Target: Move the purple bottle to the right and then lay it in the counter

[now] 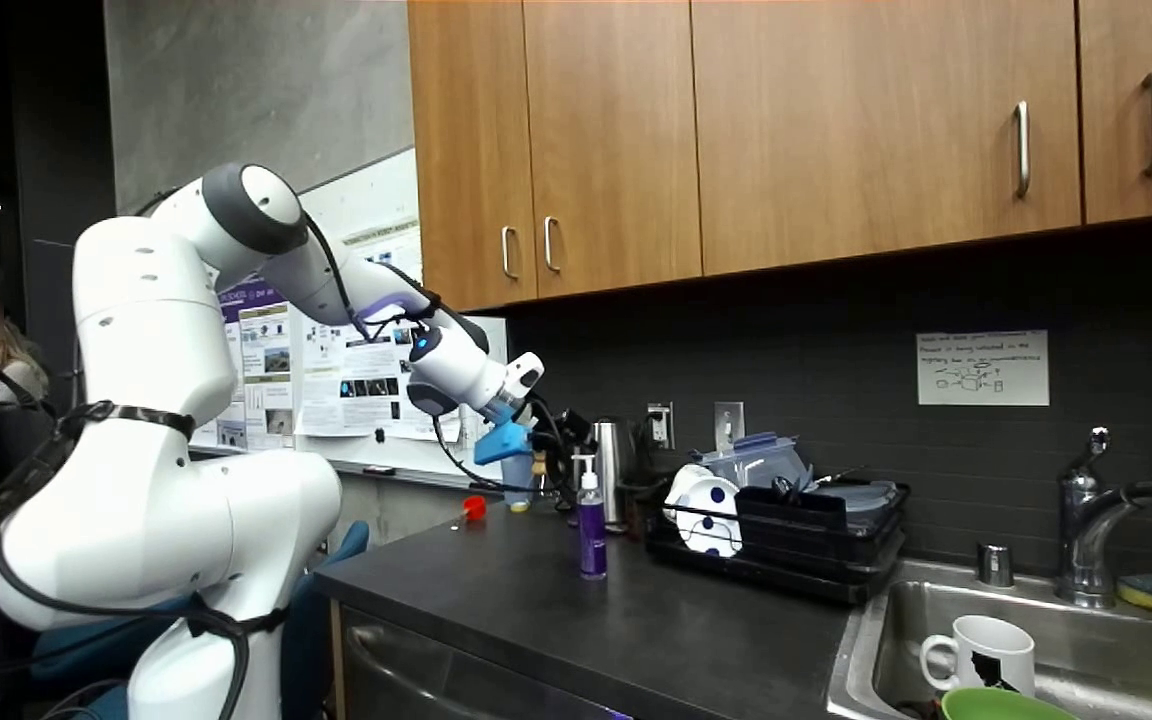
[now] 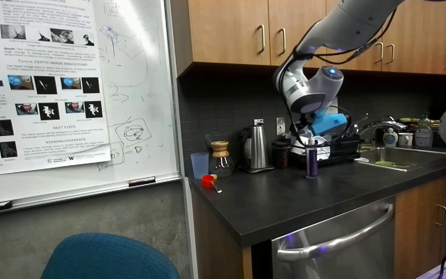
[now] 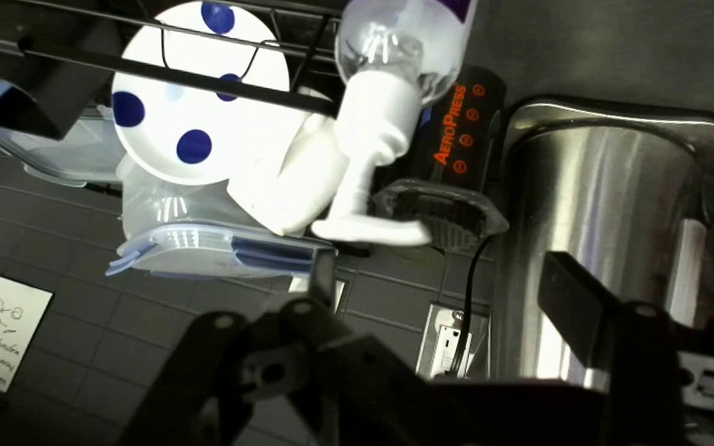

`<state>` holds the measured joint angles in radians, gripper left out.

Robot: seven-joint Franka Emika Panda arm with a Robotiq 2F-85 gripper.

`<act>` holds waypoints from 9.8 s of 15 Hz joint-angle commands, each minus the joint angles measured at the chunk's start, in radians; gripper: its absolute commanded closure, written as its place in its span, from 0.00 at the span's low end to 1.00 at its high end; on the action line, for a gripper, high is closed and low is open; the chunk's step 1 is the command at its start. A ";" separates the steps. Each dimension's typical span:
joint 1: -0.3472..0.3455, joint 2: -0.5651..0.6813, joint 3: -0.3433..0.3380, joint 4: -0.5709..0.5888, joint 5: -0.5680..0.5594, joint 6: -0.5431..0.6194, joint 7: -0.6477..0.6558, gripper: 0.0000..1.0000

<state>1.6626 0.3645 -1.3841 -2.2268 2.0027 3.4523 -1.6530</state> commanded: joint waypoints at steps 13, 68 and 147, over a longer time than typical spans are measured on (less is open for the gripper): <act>0.042 0.050 -0.070 -0.020 0.049 0.004 -0.085 0.24; 0.160 -0.074 -0.214 0.002 0.194 0.007 -0.143 0.00; 0.365 -0.257 -0.112 -0.138 -0.248 -0.003 -0.077 0.56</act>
<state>2.0275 0.1079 -1.4956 -2.3648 1.7543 3.4496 -1.7306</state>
